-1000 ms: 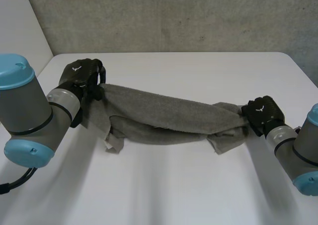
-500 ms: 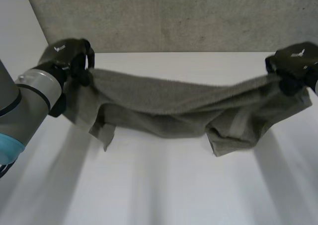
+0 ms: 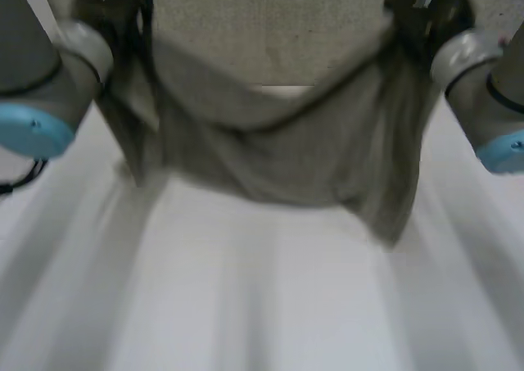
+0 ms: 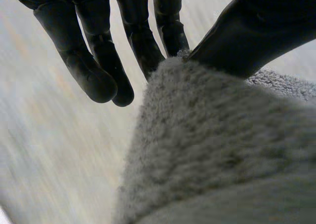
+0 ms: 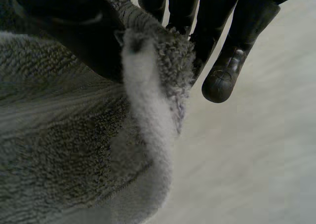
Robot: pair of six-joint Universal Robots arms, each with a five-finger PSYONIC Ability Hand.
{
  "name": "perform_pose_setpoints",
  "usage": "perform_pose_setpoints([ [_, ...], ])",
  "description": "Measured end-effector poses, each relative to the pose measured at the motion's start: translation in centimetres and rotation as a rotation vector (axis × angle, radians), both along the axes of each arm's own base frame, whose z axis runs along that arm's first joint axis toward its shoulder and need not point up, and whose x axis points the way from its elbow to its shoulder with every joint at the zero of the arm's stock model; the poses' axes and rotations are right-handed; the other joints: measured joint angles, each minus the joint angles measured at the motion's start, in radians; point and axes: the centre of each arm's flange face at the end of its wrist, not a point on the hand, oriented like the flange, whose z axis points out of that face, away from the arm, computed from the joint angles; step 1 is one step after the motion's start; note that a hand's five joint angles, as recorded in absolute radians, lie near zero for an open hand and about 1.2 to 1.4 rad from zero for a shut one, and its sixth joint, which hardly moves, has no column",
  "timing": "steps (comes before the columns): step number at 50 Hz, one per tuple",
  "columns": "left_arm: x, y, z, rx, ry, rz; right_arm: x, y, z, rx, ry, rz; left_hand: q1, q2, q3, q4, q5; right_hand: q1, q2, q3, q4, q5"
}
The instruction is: Fold the towel.
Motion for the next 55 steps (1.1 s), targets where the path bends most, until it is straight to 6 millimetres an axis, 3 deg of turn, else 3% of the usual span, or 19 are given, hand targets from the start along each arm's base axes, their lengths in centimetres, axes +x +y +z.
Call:
perform_pose_setpoints([
  [1, 0.1, -0.1, 0.9, -0.032, 0.033, -0.003, 0.0, 0.1, 0.7, -0.037, -0.031, 0.000, 0.000, 0.000, 0.000, 0.000, 0.000, 0.000, 0.000, 0.000, 0.000, 0.000],
  [3, 0.8, -0.2, 5.0, -0.161, 0.175, -0.020, -0.5, 1.0, 4.6, -0.215, -0.180, 0.011, 0.000, 0.000, 0.000, 0.000, 0.000, 0.001, 0.000, 0.000, 0.000, 0.000],
  [6, 2.2, -0.1, 8.4, -0.266, 0.304, -0.044, -1.1, 2.5, 7.3, -0.334, -0.282, 0.038, 0.000, 0.000, 0.000, 0.000, 0.000, 0.001, 0.000, 0.000, 0.000, 0.000],
  [10, 3.3, -0.5, 9.4, -0.285, 0.362, -0.061, -1.3, 3.5, 7.5, -0.332, -0.294, 0.077, 0.000, 0.000, 0.000, 0.000, 0.000, 0.001, 0.000, 0.000, 0.000, 0.005],
  [14, 3.9, -1.4, 7.5, -0.207, 0.352, -0.056, -0.9, 4.1, 5.7, -0.225, -0.232, 0.127, 0.000, 0.000, 0.000, 0.000, 0.000, 0.001, 0.000, 0.000, 0.000, 0.005],
  [22, 4.3, -2.3, -1.8, 0.095, 0.253, -0.046, -0.3, 4.3, -2.6, 0.140, -0.057, 0.202, 0.000, 0.000, -0.001, 0.000, 0.000, 0.001, 0.000, 0.000, 0.000, 0.005],
  [27, 3.8, -0.9, -9.4, 0.274, 0.106, -0.102, -1.0, 5.0, -9.3, 0.337, 0.083, 0.191, 0.000, 0.000, -0.002, 0.000, 0.000, 0.001, 0.000, 0.000, 0.000, 0.005],
  [30, 3.6, 0.4, -13.2, 0.342, -0.003, -0.134, -1.5, 5.9, -12.3, 0.402, 0.165, 0.181, 0.000, 0.000, -0.002, 0.000, 0.000, 0.001, 0.000, 0.000, 0.000, 0.005],
  [35, 3.8, 2.6, -17.6, 0.415, -0.170, -0.166, -2.2, 7.2, -15.9, 0.469, 0.283, 0.167, 0.000, 0.000, -0.004, 0.000, 0.000, 0.001, 0.000, 0.000, 0.000, 0.005],
  [39, 4.2, 4.1, -19.1, 0.469, -0.243, -0.176, -2.7, 7.9, -16.9, 0.492, 0.321, 0.152, 0.000, 0.000, -0.004, 0.000, 0.000, 0.001, 0.000, 0.000, 0.000, 0.005],
  [42, 4.5, 5.0, -19.1, 0.505, -0.260, -0.177, -3.1, 8.1, -16.6, 0.491, 0.322, 0.138, 0.000, 0.000, -0.004, 0.000, 0.000, 0.001, 0.000, 0.000, 0.000, 0.005],
  [51, 5.5, 6.5, -16.1, 0.542, -0.243, -0.157, -5.0, 8.6, -13.6, 0.479, 0.269, 0.080, 0.000, 0.000, -0.004, 0.000, 0.000, 0.001, 0.000, 0.000, 0.000, 0.005],
  [55, 5.7, 6.3, -15.8, 0.534, -0.242, -0.150, -5.4, 8.6, -13.4, 0.499, 0.243, 0.071, 0.000, 0.000, -0.004, 0.000, 0.000, 0.001, 0.000, 0.000, 0.000, 0.005],
])
